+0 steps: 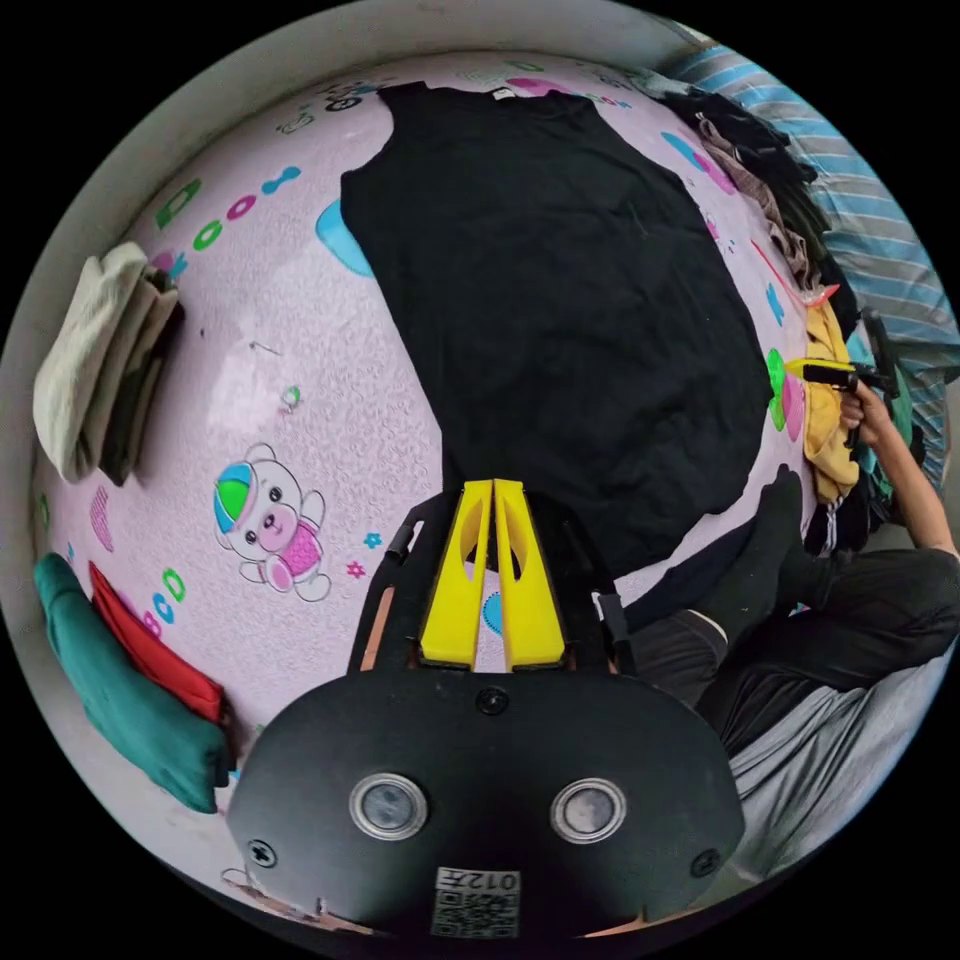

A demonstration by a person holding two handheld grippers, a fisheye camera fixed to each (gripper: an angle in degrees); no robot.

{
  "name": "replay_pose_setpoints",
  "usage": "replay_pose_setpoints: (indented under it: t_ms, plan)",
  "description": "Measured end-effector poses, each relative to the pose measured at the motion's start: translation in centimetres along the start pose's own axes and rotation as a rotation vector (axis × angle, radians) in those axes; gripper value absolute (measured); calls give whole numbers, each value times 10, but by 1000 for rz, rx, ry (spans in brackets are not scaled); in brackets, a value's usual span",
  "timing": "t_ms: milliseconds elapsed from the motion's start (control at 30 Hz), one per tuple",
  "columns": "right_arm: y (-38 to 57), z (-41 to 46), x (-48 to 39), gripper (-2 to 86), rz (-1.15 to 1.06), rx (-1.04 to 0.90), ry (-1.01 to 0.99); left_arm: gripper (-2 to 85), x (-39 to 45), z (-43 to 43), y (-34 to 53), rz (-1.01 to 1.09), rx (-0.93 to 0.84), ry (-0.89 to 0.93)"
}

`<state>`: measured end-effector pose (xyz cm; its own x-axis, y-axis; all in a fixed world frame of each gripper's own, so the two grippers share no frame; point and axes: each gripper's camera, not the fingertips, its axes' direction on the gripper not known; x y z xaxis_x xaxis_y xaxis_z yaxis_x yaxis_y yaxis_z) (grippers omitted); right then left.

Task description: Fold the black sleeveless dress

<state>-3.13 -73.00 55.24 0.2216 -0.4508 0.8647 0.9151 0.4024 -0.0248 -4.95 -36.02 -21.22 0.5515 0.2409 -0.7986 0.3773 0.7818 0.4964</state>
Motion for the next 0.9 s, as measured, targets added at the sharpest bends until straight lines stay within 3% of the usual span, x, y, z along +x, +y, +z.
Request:
replay_pose_setpoints:
  t_ms: [200,367,733,800,900]
  plan:
    - [-18,42,-17,72,22,-7,28,7,-38,4,-17,-27,-39,-53]
    - [-34,72,-48,2,-76,-20,163,5,-62,8,-38,-13,-83,-142]
    - [-55,101,-103,-7,-134,9,396,6,-109,14,-69,98,-191,-303]
    - [-50,98,-128,-5,-226,80,421,7,-110,8,-66,133,-176,-326]
    - [-35,106,-187,4,-520,122,285,10,-92,-12,-52,308,-67,-306]
